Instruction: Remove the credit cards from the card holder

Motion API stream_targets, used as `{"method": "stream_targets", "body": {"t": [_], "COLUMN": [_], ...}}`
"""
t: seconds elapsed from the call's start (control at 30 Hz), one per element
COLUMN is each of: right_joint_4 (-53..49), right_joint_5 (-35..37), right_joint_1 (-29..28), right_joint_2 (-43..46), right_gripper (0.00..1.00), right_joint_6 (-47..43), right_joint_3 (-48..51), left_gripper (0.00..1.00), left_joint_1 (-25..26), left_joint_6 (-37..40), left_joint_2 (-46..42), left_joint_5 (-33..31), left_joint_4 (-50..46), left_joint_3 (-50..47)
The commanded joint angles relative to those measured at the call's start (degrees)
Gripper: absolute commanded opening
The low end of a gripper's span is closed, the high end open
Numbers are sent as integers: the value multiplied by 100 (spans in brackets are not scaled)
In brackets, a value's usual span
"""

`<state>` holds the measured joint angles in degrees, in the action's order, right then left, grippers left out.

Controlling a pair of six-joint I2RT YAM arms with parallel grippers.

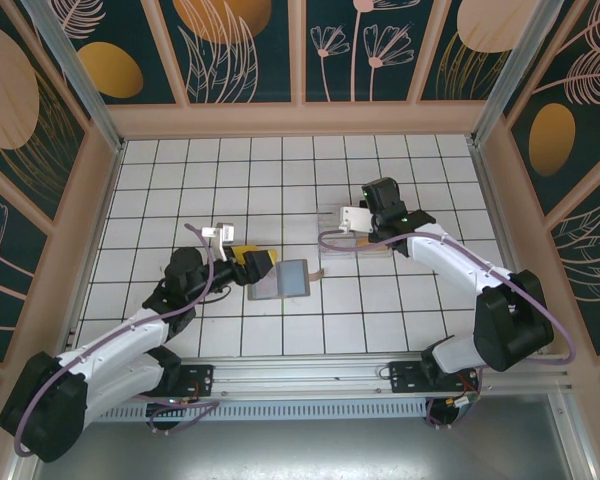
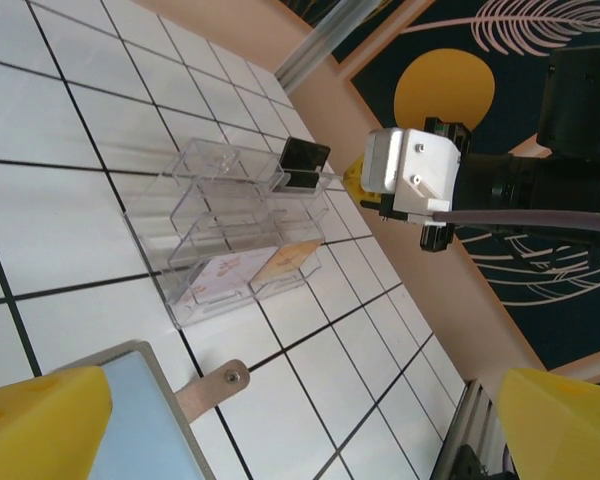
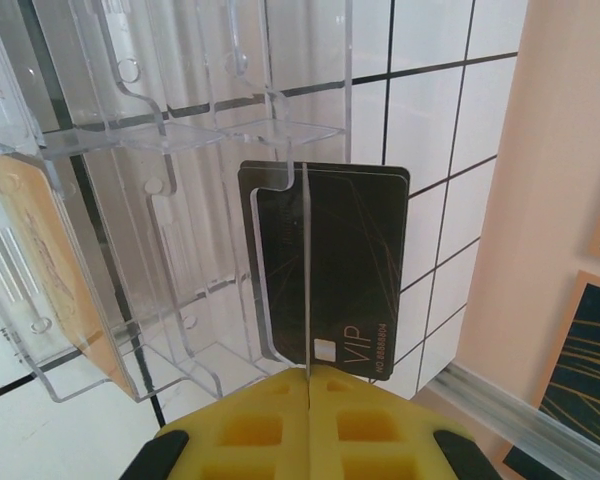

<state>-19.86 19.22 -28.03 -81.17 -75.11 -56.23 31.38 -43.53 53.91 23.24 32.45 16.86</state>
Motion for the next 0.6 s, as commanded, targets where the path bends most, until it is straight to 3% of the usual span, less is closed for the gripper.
{"method": "stream_targets", "body": {"t": [0.0, 0.57], "right_joint_4": [48, 39], "right_joint_5": [29, -82], "right_joint_1": [63, 155], "right_joint_2": [-35, -94], "right_gripper": [0, 0], "right_joint_6": [-205, -197], "right_joint_3": [-265, 65], "left_gripper": [99, 99], "left_joint_1": [-9, -10], "left_joint_6": [37, 63], "left_joint_2": [-194, -258], "left_joint_5": [-184, -277], "left_joint_4": [141, 69], "left_joint_3": [-103, -113]}}
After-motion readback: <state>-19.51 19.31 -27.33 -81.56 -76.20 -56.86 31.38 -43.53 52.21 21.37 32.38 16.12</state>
